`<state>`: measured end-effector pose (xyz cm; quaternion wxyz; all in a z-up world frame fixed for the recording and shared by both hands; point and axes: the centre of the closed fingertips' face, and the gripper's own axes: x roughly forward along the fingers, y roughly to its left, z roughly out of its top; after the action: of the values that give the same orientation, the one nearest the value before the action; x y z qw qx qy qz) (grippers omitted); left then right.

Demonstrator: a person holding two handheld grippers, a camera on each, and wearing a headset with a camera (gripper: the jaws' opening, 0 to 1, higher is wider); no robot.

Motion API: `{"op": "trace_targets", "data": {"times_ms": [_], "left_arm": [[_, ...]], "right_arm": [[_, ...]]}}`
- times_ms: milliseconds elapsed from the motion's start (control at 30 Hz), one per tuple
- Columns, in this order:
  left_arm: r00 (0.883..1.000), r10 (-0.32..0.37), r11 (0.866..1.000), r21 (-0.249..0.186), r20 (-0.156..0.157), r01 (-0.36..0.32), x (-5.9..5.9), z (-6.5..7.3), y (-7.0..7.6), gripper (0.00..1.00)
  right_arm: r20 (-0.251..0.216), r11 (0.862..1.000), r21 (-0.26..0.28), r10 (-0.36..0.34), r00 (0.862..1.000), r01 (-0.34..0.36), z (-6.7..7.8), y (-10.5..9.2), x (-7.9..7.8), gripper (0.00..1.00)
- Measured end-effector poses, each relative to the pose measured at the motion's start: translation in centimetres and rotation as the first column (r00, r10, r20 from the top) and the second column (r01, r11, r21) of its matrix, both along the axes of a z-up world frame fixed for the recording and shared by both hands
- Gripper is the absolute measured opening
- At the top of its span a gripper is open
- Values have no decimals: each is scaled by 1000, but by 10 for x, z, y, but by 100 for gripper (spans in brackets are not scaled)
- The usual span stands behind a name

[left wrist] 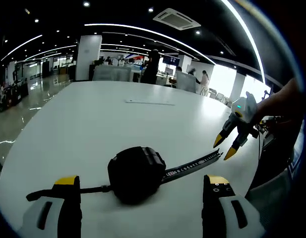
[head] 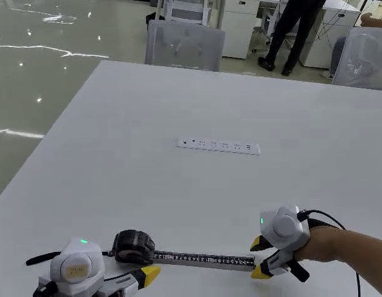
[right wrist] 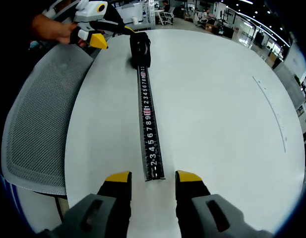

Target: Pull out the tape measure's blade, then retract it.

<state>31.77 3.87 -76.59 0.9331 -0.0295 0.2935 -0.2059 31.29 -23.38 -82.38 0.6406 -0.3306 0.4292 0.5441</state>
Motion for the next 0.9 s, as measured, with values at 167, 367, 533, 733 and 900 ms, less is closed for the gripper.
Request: {"op": "trace_targets", "data": {"times_ms": [167,367,533,733,900], "left_arm": [[999,-5,1000,13,35,5,5,5,-2,100],[1000,11,1000,-1,28,-11,8,3,-1,100],[1000,17,1000,-1,24,-17,7,1,-1,100],[998,60,998,-23,6,-60,9,-2,-3,99],[996,86,996,-25,2,-86,16,-2,-4,93]], "right_arm": [[-5,1000,-14,-1,1000,0,-4,0,1,25],[14,999,-34,20,1000,-19,-9,1,2,15],[24,999,-34,31,999,-30,-8,1,3,15],[16,999,-25,-20,1000,20,-9,1,2,15],[2,998,-46,-52,999,52,-10,1,3,14]]}}
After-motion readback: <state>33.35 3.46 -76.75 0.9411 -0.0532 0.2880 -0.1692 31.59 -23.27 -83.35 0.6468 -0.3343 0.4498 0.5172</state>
